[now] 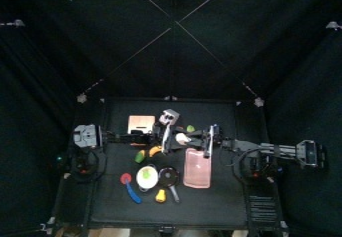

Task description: Unwrap egg sushi

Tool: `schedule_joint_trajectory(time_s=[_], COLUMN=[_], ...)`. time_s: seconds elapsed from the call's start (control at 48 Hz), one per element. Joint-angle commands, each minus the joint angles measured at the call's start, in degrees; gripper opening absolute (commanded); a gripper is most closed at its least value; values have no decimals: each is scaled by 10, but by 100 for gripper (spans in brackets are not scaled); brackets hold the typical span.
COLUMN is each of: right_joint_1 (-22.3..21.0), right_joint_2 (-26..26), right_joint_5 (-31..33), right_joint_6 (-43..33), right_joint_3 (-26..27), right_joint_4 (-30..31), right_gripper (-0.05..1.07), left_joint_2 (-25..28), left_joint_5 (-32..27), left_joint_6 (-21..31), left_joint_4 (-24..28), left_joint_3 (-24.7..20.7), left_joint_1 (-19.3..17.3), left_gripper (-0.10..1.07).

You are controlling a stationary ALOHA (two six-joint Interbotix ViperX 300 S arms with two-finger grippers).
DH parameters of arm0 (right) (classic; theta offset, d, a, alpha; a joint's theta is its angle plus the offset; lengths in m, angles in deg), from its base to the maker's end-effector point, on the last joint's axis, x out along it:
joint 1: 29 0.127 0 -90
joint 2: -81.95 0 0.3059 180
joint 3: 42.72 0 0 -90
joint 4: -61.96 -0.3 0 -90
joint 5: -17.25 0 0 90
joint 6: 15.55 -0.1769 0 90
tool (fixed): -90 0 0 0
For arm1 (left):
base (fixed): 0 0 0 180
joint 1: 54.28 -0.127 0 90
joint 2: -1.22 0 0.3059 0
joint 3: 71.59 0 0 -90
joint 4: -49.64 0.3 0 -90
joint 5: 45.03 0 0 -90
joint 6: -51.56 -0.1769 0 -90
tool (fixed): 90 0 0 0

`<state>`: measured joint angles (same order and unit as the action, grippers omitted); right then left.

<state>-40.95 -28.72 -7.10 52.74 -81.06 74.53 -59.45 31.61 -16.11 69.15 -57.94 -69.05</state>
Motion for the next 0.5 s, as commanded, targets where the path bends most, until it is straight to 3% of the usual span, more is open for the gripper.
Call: schedule_joint_trajectory(time_s=[0.0,0.333,0.479], right_joint_1=[-2,-4,-4], right_joint_2=[-6,-6,-6], right_joint_5=[-6,-6,-6], right_joint_6=[0,-2,-2], right_joint_3=[8,11,10], right_joint_4=[0,0,-1], right_gripper=[61,61,61], left_joint_2=[-1,4,4], left_joint_5=[3,3,3], left_joint_6=[-2,-6,-22], left_joint_4=[-4,-4,-6], left_joint_3=[-19,-20,-19], left_joint_1=[3,6,7], left_gripper=[102,100,94])
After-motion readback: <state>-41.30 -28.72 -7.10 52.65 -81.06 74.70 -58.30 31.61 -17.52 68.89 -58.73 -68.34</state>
